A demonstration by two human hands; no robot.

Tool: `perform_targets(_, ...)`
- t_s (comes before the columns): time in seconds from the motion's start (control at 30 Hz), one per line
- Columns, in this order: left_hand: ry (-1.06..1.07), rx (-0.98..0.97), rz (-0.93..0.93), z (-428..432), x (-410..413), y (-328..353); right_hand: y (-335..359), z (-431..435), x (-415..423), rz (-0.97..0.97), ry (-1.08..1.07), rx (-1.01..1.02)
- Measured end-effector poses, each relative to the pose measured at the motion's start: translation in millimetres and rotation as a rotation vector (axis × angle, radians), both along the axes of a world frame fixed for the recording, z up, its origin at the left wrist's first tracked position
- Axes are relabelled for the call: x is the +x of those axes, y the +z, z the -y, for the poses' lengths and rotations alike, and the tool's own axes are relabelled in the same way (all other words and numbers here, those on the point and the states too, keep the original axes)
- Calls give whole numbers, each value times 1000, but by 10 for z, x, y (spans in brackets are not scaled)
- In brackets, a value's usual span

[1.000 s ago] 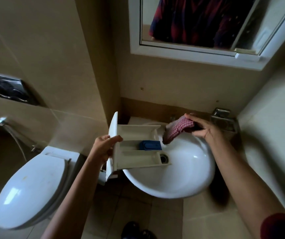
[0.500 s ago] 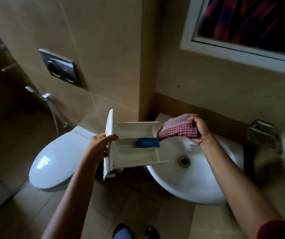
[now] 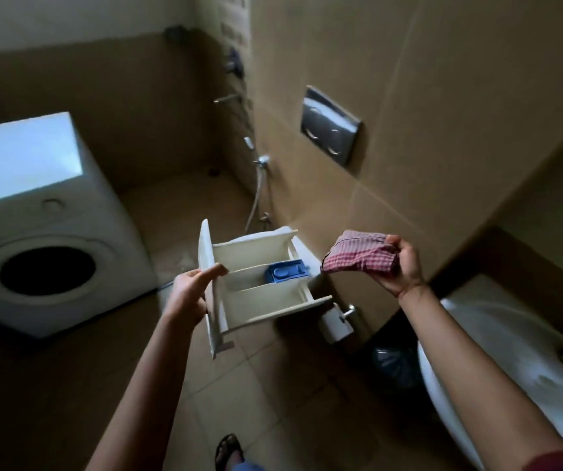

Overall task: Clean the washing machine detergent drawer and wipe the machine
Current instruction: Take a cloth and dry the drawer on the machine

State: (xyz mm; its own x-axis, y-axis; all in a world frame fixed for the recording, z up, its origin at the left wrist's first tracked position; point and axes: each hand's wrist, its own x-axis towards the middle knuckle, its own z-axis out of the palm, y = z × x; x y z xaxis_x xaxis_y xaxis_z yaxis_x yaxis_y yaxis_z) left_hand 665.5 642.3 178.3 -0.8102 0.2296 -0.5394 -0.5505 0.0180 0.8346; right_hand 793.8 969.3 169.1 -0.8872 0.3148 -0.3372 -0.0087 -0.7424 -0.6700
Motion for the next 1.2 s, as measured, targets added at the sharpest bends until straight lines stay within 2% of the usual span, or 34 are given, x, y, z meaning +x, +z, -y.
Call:
perform_targets(0.3, 158, -62, -105, 1598, -987, 138, -115, 1442, -1935, 24, 159, -67)
perform_targets(0.43, 296, -92, -118, 2134, -1354, 68, -94, 2049, -2582, 26, 240, -71)
perform_targets(0.6, 476, -104, -43, 2674, -1807, -119, -46, 2605, -3358, 43, 376, -40)
perform_targets(0.73, 572, -133, -14, 2881, -1988, 76, -62, 2964, -4005, 66, 431, -27)
perform_targets(1.0, 800, -127, -7, 3332, -2968, 106, -15, 3699, -5409, 151, 508, -22)
perform_targets(1.2, 874, -182, -19, 3585, -3803, 321, 103, 4119, -6438, 99, 656, 38)
